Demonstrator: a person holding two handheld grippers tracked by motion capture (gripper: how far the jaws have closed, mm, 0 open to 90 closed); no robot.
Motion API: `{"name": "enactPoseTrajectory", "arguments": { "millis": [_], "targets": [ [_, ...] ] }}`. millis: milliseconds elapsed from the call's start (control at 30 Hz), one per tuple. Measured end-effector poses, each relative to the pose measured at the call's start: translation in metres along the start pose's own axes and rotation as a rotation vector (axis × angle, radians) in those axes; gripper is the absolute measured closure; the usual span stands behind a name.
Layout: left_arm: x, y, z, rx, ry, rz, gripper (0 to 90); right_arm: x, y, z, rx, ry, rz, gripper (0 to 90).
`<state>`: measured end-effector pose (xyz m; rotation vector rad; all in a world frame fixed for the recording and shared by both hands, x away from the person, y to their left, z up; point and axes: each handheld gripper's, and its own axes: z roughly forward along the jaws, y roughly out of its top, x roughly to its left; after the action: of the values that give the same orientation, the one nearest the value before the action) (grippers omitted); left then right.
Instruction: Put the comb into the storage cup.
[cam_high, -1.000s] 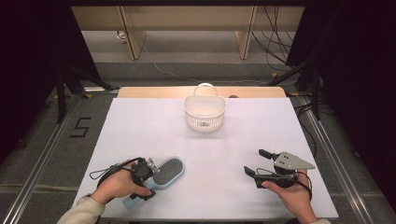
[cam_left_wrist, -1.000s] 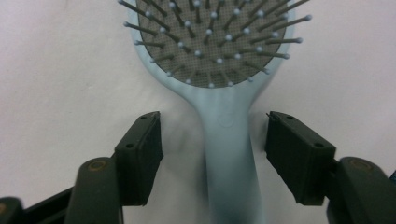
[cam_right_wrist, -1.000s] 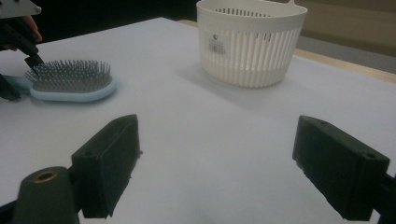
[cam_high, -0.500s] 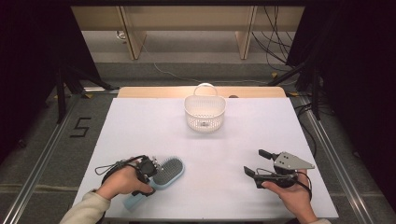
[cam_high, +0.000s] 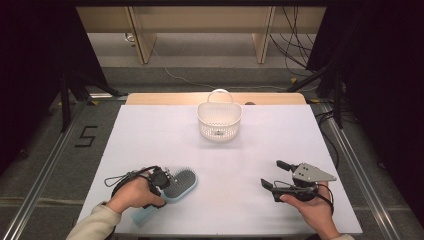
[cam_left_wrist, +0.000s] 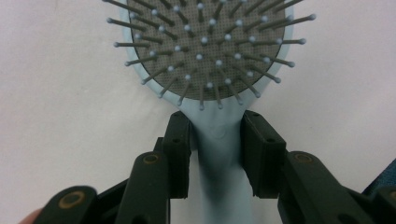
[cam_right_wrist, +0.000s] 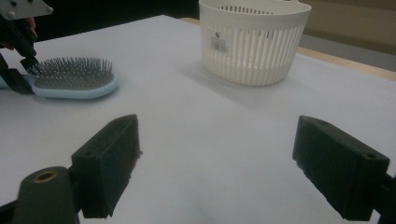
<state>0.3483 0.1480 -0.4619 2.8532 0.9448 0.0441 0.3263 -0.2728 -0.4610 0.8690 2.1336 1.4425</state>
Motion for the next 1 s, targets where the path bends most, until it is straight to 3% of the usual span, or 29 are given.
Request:
{"name": "enactPoseTrajectory", "arguments": {
  "millis": [300, 1000],
  "targets": [
    [-0.0018, 0.0003, 0.0000, 0.001, 0.006, -0.030, 67.8, 0.0002, -0.0001, 0.0000, 0.002, 0.001, -0.001, 15.8],
    [-0.0015, -0.0016, -0.0006, -0.013, 0.004, -0.030, 69.5, 0.0004, -0.0001, 0.0002, 0.003, 0.006, -0.001, 15.8]
  ]
}}
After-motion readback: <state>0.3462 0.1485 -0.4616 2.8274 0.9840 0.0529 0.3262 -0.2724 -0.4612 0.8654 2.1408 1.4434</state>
